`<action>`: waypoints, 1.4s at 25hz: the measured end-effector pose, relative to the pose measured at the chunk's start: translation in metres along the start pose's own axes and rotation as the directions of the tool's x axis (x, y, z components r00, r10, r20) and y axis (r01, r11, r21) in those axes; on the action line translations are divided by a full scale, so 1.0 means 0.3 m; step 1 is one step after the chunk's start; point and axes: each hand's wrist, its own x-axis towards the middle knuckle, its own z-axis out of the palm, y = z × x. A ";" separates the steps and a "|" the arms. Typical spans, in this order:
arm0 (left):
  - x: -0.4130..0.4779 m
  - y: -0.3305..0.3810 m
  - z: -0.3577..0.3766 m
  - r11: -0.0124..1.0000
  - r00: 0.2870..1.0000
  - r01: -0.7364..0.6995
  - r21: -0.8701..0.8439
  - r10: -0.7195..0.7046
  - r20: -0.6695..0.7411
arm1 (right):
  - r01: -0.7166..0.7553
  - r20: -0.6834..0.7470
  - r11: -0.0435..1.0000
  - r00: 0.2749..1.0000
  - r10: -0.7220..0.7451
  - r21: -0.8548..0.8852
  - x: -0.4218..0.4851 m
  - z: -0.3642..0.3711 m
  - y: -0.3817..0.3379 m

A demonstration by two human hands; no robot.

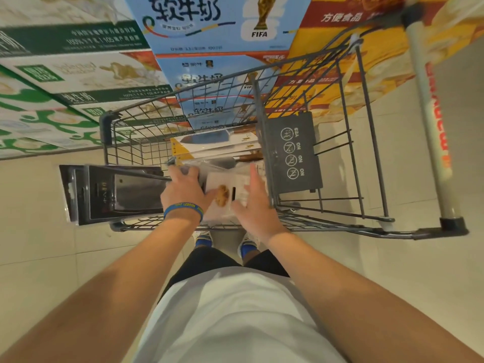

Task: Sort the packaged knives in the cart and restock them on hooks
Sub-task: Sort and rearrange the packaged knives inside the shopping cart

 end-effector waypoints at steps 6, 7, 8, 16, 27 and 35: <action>-0.010 0.052 0.003 1.000 1.000 0.005 -0.029 -0.005 -0.011 | -0.185 -0.533 0.982 0.835 0.137 -0.037 -0.004 -0.429 0.074; -0.018 0.071 0.001 1.000 1.000 0.000 -0.029 0.000 -0.009 | -0.215 -0.540 0.972 0.831 0.129 -0.098 0.000 -0.467 0.097; -0.027 0.094 0.000 1.000 1.000 -0.004 -0.029 0.004 -0.009 | -0.231 -0.548 0.963 0.828 0.119 -0.139 0.008 -0.481 0.115; -0.055 0.281 0.002 1.000 1.000 0.023 -0.019 -0.023 0.018 | -0.559 -0.070 0.811 0.828 0.556 -0.172 0.241 -0.406 0.286; -0.094 0.408 -0.001 0.952 0.989 -0.136 -0.275 0.114 -0.094 | -0.551 0.118 0.814 0.835 0.538 0.187 0.165 -0.303 0.097; -0.100 0.533 0.148 0.802 0.923 -0.157 -0.577 0.326 0.202 | -0.165 -0.423 0.986 0.893 0.151 0.004 -0.063 -0.599 0.102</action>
